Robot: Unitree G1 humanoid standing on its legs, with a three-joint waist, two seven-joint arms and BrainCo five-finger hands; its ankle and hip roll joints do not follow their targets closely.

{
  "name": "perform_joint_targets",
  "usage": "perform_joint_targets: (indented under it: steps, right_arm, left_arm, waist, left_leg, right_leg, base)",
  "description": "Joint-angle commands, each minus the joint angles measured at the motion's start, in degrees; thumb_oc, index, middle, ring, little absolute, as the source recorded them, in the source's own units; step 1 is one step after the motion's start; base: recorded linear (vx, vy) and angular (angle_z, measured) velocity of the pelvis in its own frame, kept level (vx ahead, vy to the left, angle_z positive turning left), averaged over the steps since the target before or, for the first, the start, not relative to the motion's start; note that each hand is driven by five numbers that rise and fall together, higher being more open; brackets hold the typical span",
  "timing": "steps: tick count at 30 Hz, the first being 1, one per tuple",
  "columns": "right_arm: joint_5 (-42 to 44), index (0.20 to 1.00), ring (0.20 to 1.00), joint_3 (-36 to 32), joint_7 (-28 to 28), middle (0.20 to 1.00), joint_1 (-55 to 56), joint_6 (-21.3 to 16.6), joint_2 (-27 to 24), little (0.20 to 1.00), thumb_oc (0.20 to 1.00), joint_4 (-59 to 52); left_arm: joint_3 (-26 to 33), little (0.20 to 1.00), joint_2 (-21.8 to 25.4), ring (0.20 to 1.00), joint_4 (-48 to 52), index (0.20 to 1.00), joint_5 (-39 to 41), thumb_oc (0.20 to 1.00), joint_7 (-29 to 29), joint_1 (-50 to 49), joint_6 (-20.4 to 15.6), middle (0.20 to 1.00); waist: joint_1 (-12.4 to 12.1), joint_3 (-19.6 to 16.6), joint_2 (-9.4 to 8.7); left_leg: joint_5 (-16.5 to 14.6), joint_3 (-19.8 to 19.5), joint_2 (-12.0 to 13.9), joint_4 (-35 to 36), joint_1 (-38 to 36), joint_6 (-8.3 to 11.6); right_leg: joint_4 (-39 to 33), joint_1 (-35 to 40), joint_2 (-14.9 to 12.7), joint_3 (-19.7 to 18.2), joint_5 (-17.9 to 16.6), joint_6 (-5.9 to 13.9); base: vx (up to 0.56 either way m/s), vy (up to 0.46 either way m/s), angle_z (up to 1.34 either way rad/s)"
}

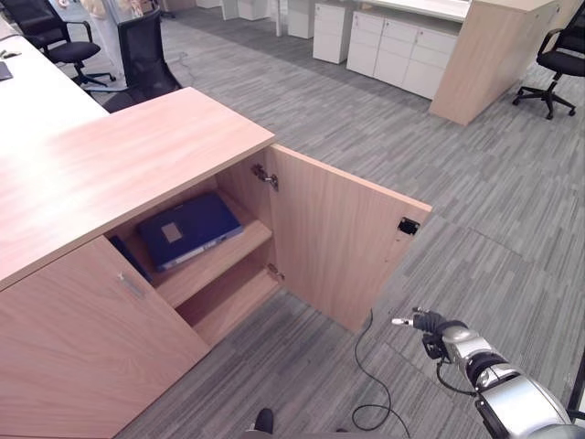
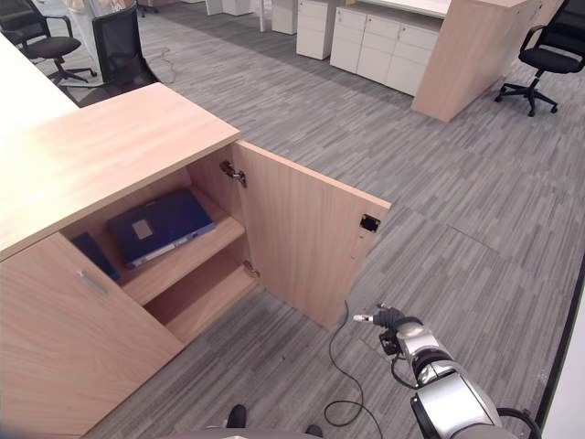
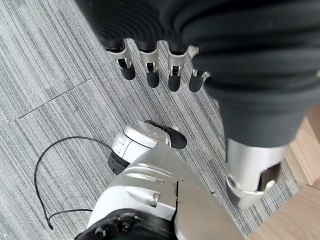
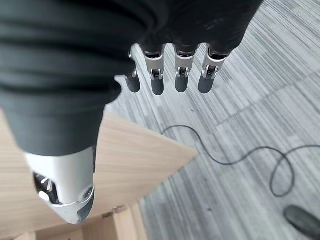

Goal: Put the empty folder in the office cabinet

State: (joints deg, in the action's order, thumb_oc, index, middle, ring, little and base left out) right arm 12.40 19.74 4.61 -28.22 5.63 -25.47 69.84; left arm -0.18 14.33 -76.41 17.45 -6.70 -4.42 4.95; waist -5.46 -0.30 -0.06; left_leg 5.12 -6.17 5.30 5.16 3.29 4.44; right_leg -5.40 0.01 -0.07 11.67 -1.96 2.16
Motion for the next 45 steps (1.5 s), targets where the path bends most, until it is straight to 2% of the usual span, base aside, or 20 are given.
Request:
perform_joint_targets:
  steps: [1,9,17,25,37,41,45]
  right_arm:
    - [2.6,1.000,1.000,-1.8,-3.4,1.000,-6.4,-2.4,-1.8,1.000,1.000,0.2]
    - [9.1,1.000,1.000,-3.4,-4.7,1.000,-10.9,-5.4,-5.8,1.000,1.000,-3.5]
    - [9.8,1.000,1.000,-1.2,-5.4,1.000,-19.2,-5.7,-9.6,1.000,1.000,-1.0]
    - [11.6,1.000,1.000,-0.1,-5.3,1.000,-24.2,-5.8,-11.0,1.000,1.000,1.2]
    - [14.3,1.000,1.000,2.4,-5.6,1.000,-31.2,-6.3,-11.4,1.000,1.000,2.8]
    - [14.8,1.000,1.000,3.2,-5.0,1.000,-31.8,-6.2,-10.3,1.000,1.000,3.1]
    - [13.7,1.000,1.000,5.8,-3.9,1.000,-31.9,-5.9,-6.5,1.000,1.000,2.8]
  left_arm:
    - [-0.2,1.000,2.5,1.000,-3.2,1.000,-1.4,1.000,0.8,1.4,-0.2,1.000]
    - [-1.1,1.000,2.1,1.000,-2.8,1.000,-0.7,1.000,0.6,0.6,-1.2,1.000]
    - [-3.0,1.000,2.0,1.000,-1.8,1.000,0.8,1.000,0.5,0.8,-1.8,1.000]
    - [-4.2,1.000,2.1,1.000,-1.9,1.000,1.5,1.000,0.6,0.9,-2.0,1.000]
    - [-6.9,1.000,2.3,1.000,-0.6,1.000,3.1,1.000,0.7,1.9,-2.5,1.000]
    - [-7.6,1.000,2.1,1.000,-0.4,1.000,3.4,1.000,0.7,2.2,-2.5,1.000]
    - [-8.4,1.000,1.8,1.000,0.0,1.000,3.3,1.000,0.5,2.1,-2.6,1.000]
  waist:
    - [-0.8,1.5,-3.94]
    - [-1.0,2.2,-3.35]
    - [-1.7,3.8,-2.89]
    - [-2.2,4.6,-2.72]
    - [-3.4,5.6,-2.65]
    - [-3.6,5.9,-2.59]
    - [-4.2,5.7,-2.46]
  left_leg:
    - [-8.8,1.7,-4.3,-0.2,-6.4,-2.17]
    - [-8.8,1.5,-4.2,-0.2,-6.4,-1.95]
    - [-8.1,0.7,-4.2,-0.2,-5.1,-1.73]
    - [-7.4,0.2,-4.4,-0.2,-3.8,-1.51]
    - [-6.5,-1.0,-4.7,-0.2,-1.9,-1.25]
    - [-6.3,-1.3,-4.8,-0.2,-1.6,-1.27]
    - [-6.3,-1.2,-4.8,-0.2,-2.0,-1.30]
  right_leg:
    - [0.4,0.0,-0.9,-3.2,4.4,3.83]
    - [0.4,0.2,-1.0,-2.6,4.7,3.94]
    - [0.4,-0.8,-1.1,-1.8,4.5,3.91]
    - [0.4,-1.8,-1.2,-1.4,4.3,3.91]
    - [0.4,-3.2,-1.3,-0.4,4.2,3.82]
    - [0.4,-3.4,-1.3,-0.4,4.1,3.79]
    - [0.4,-2.8,-1.4,-0.4,4.4,3.60]
  base:
    - [0.00,0.000,0.00]
    - [0.00,0.000,0.00]
    - [-0.01,-0.004,0.03]
    - [0.00,-0.005,0.08]
    - [0.00,-0.002,0.02]
    - [-0.01,0.003,0.06]
    - [0.00,0.001,0.01]
